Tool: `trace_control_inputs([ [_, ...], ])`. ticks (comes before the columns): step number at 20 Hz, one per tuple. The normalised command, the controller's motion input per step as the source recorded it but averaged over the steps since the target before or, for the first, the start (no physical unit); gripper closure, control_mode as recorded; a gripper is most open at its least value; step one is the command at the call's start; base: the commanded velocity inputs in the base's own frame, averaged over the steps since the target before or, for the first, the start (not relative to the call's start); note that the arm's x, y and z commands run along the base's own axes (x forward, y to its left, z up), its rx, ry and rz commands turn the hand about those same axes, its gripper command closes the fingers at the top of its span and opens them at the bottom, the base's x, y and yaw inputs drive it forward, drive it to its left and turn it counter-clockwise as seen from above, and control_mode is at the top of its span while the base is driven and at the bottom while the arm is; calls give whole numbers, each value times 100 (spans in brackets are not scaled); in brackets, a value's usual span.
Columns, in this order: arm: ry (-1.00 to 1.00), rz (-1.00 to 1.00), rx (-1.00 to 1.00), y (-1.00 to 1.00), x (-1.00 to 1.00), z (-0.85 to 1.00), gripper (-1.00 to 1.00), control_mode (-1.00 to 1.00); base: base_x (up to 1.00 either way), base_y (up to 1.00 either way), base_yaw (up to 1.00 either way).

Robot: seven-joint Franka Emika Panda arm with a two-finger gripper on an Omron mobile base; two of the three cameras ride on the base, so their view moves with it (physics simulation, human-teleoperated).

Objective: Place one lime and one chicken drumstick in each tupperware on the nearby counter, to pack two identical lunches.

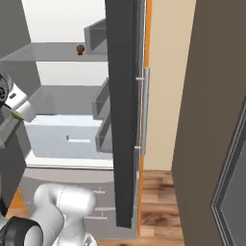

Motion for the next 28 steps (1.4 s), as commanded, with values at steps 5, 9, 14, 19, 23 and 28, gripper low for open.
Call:
trace_control_inputs([
  [5, 0, 0, 0, 0, 0, 0, 100, 100, -100, 16, 0],
  [9, 0, 0, 0, 0, 0, 0, 100, 100, -100, 74, 0],
  [14, 0, 0, 0, 0, 0, 0, 100, 100, -100, 100, -17],
  [19, 0, 0, 0, 0, 0, 0, 100, 100, -12, 100, -18],
  [23, 0, 0, 0, 0, 0, 0, 100, 100, 77, 100, -18],
  [28, 0, 0, 0, 0, 0, 0, 100, 100, 100, 100, -28],
])
